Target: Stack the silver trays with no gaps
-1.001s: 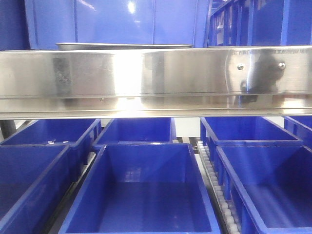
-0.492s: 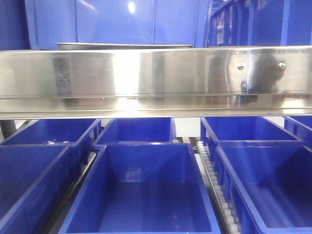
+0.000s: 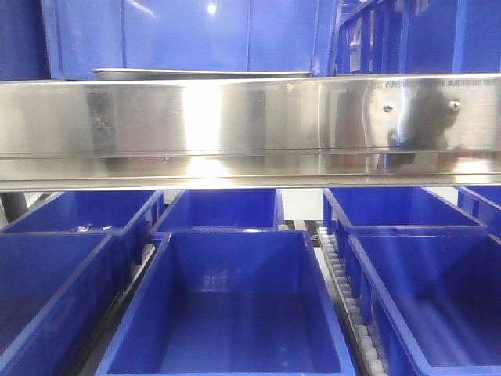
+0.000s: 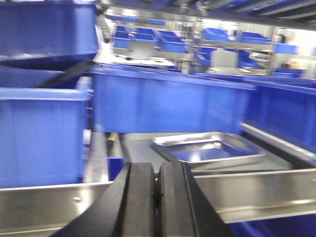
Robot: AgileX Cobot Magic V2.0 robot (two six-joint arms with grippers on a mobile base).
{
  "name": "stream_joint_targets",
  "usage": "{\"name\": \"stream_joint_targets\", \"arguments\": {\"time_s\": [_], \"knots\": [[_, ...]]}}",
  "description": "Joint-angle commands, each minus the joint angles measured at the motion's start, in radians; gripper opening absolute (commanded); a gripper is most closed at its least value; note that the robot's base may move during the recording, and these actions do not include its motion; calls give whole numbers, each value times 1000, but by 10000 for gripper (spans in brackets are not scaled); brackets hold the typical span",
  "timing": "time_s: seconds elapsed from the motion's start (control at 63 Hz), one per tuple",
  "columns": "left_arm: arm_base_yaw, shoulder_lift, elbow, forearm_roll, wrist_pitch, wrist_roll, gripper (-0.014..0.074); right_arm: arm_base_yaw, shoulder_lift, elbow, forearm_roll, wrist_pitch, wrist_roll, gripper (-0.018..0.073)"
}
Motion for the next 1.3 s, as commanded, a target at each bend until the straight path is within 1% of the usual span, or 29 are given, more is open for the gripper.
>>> {"name": "stream_joint_targets", "arguments": {"time_s": [0.0,0.032,0.048,0.095,0.191,0.27,0.318,0.413,0.54,0.635,0.699,0.746,0.81,0.858,1.159,1.286], "knots": [[42,-3,33,11,-91,29,-19,2,-6,-1,4,-29,1,-79],[59,-3,55,11,-139,43,-19,2,-6,-1,4,-29,1,-79],[72,-3,75,5,-181,54,-19,2,-6,-1,4,-29,1,-79],[105,-3,119,-17,-258,78,-19,2,-6,-1,4,-29,1,-79],[172,-3,249,-113,-420,127,-19,2,-6,-1,4,-29,1,-79],[222,-3,348,-177,-478,132,-19,2,-6,-1,4,-29,1,-79],[250,-3,409,-199,-502,132,-19,2,-6,-1,4,-29,1,-79],[290,-3,520,-206,-580,132,-19,2,-6,-1,4,-29,1,-79],[303,-3,635,-189,-680,132,-19,2,-6,-1,4,-29,1,-79],[305,-3,697,-180,-713,132,-19,2,-6,-1,4,-29,1,-79],[305,-3,700,-180,-729,132,-19,2,-6,-1,4,-29,1,-79],[305,-3,700,-180,-683,132,-19,2,-6,-1,4,-29,1,-79],[305,-3,700,-180,-672,135,-19,2,-6,-1,4,-29,1,-79],[305,-3,700,-180,-666,148,-19,2,-6,-1,4,-29,1,-79],[305,-3,700,-173,-657,157,-19,2,-6,-1,4,-29,1,-79],[305,-3,700,-173,-657,211,-19,2,-6,-1,4,-29,1,-79]]}}
